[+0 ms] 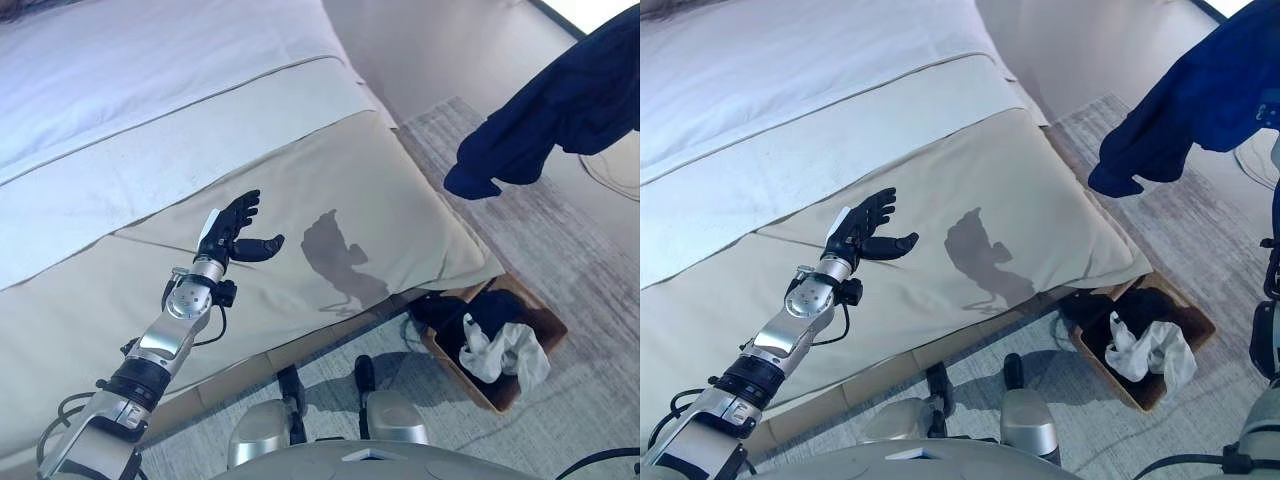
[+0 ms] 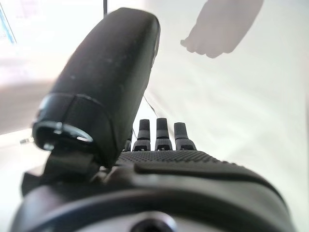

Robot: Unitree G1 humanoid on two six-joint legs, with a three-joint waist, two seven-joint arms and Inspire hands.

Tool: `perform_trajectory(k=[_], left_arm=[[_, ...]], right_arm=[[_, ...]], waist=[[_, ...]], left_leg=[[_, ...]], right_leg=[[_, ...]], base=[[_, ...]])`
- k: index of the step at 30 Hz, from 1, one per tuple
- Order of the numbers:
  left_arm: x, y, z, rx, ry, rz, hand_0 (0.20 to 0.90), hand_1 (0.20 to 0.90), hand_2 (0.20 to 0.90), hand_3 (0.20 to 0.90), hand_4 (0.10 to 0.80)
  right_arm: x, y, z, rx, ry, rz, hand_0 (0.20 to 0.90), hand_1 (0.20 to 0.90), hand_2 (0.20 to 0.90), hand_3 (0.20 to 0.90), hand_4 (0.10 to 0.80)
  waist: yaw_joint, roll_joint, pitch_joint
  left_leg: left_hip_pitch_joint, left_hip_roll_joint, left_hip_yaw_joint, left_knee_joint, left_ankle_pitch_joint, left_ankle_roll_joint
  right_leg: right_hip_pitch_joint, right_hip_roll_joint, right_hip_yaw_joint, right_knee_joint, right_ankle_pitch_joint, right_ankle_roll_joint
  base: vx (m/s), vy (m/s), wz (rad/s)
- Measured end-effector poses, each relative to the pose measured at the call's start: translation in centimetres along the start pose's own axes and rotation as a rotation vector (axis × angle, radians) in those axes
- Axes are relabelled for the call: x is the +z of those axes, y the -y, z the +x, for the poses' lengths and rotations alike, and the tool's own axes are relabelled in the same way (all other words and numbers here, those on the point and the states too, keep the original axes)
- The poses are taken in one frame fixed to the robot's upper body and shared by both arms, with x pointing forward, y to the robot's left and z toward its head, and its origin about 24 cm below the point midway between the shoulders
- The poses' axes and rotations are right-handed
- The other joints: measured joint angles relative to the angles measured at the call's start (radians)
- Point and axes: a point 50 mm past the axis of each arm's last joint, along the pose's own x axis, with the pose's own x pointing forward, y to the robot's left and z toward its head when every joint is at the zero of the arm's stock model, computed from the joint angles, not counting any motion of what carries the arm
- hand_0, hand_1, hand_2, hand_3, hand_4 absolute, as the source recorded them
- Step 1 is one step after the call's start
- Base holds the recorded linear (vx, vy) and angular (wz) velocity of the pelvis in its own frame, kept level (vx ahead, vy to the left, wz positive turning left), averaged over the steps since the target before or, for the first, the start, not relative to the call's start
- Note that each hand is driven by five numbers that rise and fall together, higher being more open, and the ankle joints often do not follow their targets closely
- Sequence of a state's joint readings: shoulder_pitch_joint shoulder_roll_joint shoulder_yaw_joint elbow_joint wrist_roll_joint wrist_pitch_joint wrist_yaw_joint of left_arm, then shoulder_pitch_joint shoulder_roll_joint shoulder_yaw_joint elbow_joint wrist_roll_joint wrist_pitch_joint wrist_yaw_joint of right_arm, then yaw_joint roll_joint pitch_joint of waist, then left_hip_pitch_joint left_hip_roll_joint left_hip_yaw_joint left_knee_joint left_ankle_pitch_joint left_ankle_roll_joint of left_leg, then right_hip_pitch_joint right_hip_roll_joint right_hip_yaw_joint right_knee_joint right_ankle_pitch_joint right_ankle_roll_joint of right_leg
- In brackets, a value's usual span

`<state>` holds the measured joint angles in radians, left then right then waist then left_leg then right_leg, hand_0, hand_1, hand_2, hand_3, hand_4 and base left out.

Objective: Pick up the clothes from the bed and place them into the basket

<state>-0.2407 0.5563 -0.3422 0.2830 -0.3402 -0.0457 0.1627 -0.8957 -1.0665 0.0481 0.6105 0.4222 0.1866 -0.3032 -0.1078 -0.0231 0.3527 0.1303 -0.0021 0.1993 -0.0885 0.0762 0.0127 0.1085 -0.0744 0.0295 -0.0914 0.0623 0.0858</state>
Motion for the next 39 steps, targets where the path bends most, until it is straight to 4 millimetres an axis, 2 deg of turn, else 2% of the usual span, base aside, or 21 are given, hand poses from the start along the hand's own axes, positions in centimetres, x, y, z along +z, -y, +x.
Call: perform_trajectory(k=[2,8,13,15,19,22,26,29,33,39], left_arm=[[-0.1,-0.1,0.0,0.004,-0.003,0.0,0.9,0.9,0.9,0.9,0.8],[-0.3,-0.2,0.0,0.002,-0.012,0.001,0.9,0.9,0.9,0.9,0.8],[-0.5,0.5,0.0,-0.013,-0.014,-0.004,0.9,0.9,0.9,0.9,0.8],[-0.5,0.9,0.0,-0.023,-0.013,-0.01,0.9,0.9,0.9,0.9,0.8],[-0.8,1.0,0.0,-0.025,-0.027,-0.012,0.9,0.9,0.9,0.9,0.8],[-1.3,1.2,-0.1,-0.024,-0.045,-0.017,0.9,0.9,0.9,0.9,0.8],[-1.5,1.7,-0.2,-0.043,-0.052,-0.017,0.9,0.9,0.9,0.9,0.8],[-1.6,2.1,-0.2,-0.048,-0.053,-0.027,0.9,0.9,0.9,0.9,0.8],[-1.5,2.1,-0.2,-0.05,-0.052,-0.027,0.9,0.9,0.9,0.9,0.8],[-1.7,2.8,-0.4,-0.082,-0.058,-0.02,0.9,0.9,0.9,0.9,0.8]], right_arm=[[-0.4,0.8,-0.1,-0.018,-0.008,-0.004,0.3,0.3,0.3,0.2,0.1],[-1.8,2.5,-0.6,-0.039,-0.037,-0.009,0.3,0.3,0.3,0.2,0.1],[-5.0,2.7,-1.7,0.023,-0.125,-0.078,0.3,0.3,0.3,0.2,0.1],[-6.4,2.6,-2.3,0.063,-0.165,-0.112,0.3,0.3,0.3,0.2,0.1],[-7.4,2.4,-2.7,0.09,-0.203,-0.129,0.3,0.3,0.3,0.2,0.1],[-9.7,1.4,-4.1,0.12,-0.248,-0.129,0.3,0.3,0.3,0.2,0.1],[-13.2,-0.5,-6.4,0.178,-0.344,-0.148,0.3,0.3,0.3,0.2,0.1],[-15.1,-1.2,-7.8,0.214,-0.401,-0.176,0.3,0.3,0.3,0.2,0.1],[-16.5,-1.4,-8.8,0.225,-0.447,-0.19,0.3,0.3,0.3,0.2,0.1],[-17.7,-0.5,-9.1,0.183,-0.492,-0.234,0.3,0.3,0.3,0.2,0.1]], waist=[[-0.018,0.0,0.0],[-0.069,0.001,-0.005],[-0.101,0.004,-0.046],[-0.117,0.01,-0.063],[-0.121,0.028,-0.075],[-0.122,0.04,-0.09],[-0.125,0.065,-0.104],[-0.132,0.082,-0.108],[-0.138,0.099,-0.109],[-0.14,0.132,-0.098]], left_leg=[[0.002,0.004,0.017,0.0,-0.01,-0.013],[0.003,0.015,0.071,0.0,-0.016,-0.017],[0.002,0.025,0.095,0.0,-0.02,-0.022],[0.002,0.03,0.096,0.0,-0.02,-0.022],[-0.002,0.036,0.107,0.0,-0.02,-0.022],[-0.007,0.046,0.11,-0.001,-0.027,-0.033],[-0.024,0.049,0.12,-0.001,-0.027,-0.034],[-0.024,0.049,0.127,-0.001,-0.027,-0.034],[-0.034,0.05,0.131,-0.001,-0.027,-0.034],[-0.041,0.051,0.133,-0.001,-0.026,-0.034]], right_leg=[[-0.009,0.004,0.019,0.0,0.0,0.0],[-0.036,0.019,0.076,0.0,0.01,-0.006],[-0.052,0.031,0.106,0.0,0.014,-0.01],[-0.054,0.036,0.112,0.0,0.014,-0.01],[-0.07,0.044,0.129,0.0,0.017,-0.013],[-0.079,0.051,0.132,0.0,0.016,-0.013],[-0.102,0.053,0.144,0.0,0.017,-0.014],[-0.104,0.053,0.149,0.0,0.017,-0.014],[-0.116,0.053,0.151,0.0,0.017,-0.014],[-0.123,0.053,0.152,0.0,0.017,-0.014]], base=[[-0.012,0.0,-0.27],[-0.008,-0.033,-0.3],[0.001,-0.062,-0.22],[-0.018,-0.076,-0.1],[-0.025,-0.059,-0.14],[-0.011,-0.062,-0.06],[-0.005,-0.041,-0.09],[0.016,-0.044,-0.07],[0.005,-0.055,-0.03],[-0.01,-0.021,-0.01]])
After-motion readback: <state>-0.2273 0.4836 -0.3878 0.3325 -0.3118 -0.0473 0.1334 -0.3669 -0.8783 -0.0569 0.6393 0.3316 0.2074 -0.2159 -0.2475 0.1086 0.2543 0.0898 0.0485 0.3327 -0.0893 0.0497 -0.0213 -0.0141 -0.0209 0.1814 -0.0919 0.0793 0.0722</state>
